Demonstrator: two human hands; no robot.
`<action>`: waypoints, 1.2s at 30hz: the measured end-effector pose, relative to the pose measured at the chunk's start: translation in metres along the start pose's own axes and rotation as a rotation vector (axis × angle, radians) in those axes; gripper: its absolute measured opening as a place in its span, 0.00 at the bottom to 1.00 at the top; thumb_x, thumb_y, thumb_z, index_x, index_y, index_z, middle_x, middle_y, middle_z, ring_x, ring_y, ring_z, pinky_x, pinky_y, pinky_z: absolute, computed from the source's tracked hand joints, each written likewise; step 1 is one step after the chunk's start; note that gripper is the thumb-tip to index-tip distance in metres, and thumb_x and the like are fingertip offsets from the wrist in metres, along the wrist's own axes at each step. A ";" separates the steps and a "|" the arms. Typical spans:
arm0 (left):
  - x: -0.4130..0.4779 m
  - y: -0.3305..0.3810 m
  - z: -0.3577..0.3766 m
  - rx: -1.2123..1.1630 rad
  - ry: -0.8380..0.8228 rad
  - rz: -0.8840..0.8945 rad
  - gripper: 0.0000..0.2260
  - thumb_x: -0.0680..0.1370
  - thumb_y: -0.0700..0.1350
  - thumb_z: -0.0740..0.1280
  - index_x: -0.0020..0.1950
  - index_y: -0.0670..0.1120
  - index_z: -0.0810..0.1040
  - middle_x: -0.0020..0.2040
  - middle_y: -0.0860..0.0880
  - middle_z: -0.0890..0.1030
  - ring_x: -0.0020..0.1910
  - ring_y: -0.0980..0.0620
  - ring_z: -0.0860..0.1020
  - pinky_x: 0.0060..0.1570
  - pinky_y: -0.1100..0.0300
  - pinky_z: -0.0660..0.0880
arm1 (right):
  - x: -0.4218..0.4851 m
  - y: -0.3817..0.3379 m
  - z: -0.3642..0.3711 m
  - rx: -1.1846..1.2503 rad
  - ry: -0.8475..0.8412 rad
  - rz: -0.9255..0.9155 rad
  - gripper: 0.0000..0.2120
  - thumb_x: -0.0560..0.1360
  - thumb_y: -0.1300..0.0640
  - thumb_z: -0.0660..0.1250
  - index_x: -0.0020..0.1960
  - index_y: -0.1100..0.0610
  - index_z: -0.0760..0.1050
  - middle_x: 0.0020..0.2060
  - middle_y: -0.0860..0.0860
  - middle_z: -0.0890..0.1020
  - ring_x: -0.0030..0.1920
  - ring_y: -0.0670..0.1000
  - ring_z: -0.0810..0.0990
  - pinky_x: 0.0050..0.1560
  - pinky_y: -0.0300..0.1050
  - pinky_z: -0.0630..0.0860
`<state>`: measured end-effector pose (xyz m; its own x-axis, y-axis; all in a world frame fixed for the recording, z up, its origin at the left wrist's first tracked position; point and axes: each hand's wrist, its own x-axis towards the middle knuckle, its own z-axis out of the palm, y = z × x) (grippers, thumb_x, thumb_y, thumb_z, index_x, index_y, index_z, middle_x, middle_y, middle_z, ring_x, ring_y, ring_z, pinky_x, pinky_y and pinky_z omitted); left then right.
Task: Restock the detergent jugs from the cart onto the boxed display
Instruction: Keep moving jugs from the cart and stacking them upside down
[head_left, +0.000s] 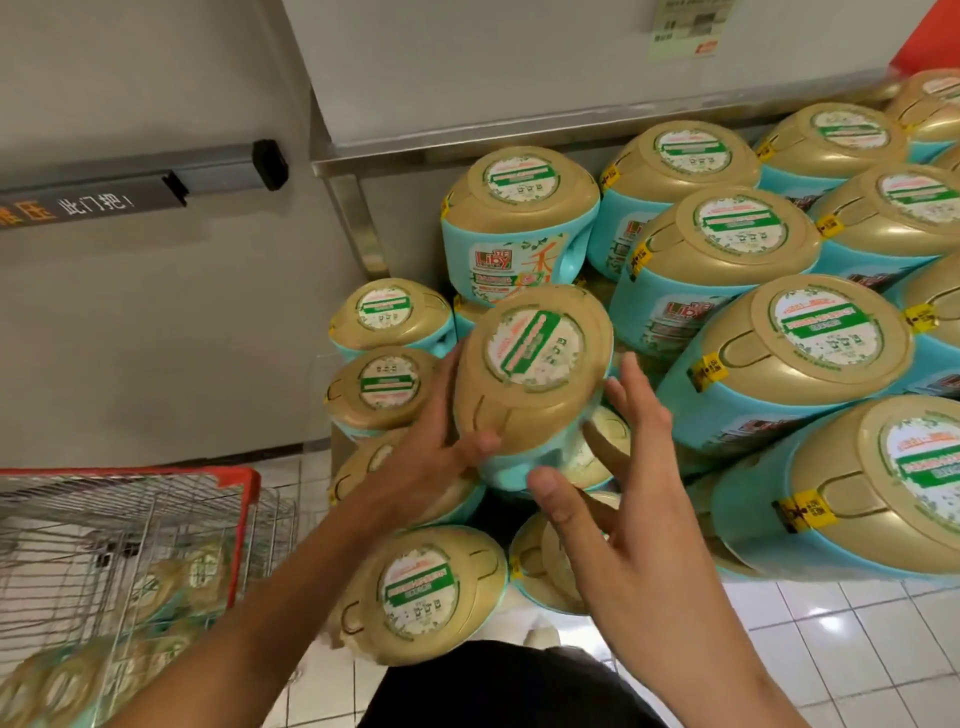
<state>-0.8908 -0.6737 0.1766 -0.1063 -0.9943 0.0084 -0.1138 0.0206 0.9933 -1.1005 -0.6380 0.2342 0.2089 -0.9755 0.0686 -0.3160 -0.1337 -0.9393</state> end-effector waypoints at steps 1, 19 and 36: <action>0.007 0.001 -0.011 0.004 0.034 -0.009 0.51 0.70 0.73 0.73 0.83 0.49 0.56 0.78 0.53 0.70 0.76 0.58 0.71 0.69 0.63 0.73 | -0.002 0.002 0.002 -0.065 0.003 -0.041 0.38 0.78 0.32 0.67 0.82 0.33 0.52 0.76 0.33 0.65 0.68 0.37 0.77 0.57 0.49 0.84; 0.011 -0.040 -0.043 -0.101 0.488 -0.079 0.08 0.78 0.55 0.67 0.52 0.55 0.83 0.51 0.51 0.86 0.50 0.51 0.84 0.45 0.57 0.82 | 0.072 0.072 0.021 -0.047 0.314 -0.124 0.01 0.85 0.53 0.66 0.55 0.49 0.76 0.50 0.42 0.81 0.53 0.46 0.81 0.54 0.51 0.78; 0.033 -0.039 -0.026 -0.093 0.296 0.081 0.58 0.61 0.55 0.87 0.81 0.46 0.56 0.73 0.56 0.76 0.73 0.51 0.75 0.66 0.60 0.76 | 0.100 0.058 0.021 0.003 0.290 -0.165 0.24 0.85 0.34 0.54 0.66 0.51 0.75 0.58 0.44 0.76 0.61 0.44 0.76 0.62 0.39 0.72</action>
<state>-0.8641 -0.7098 0.1412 0.1824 -0.9773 0.1080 -0.0248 0.1052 0.9941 -1.0785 -0.7395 0.1793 -0.0155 -0.9498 0.3125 -0.2967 -0.2941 -0.9086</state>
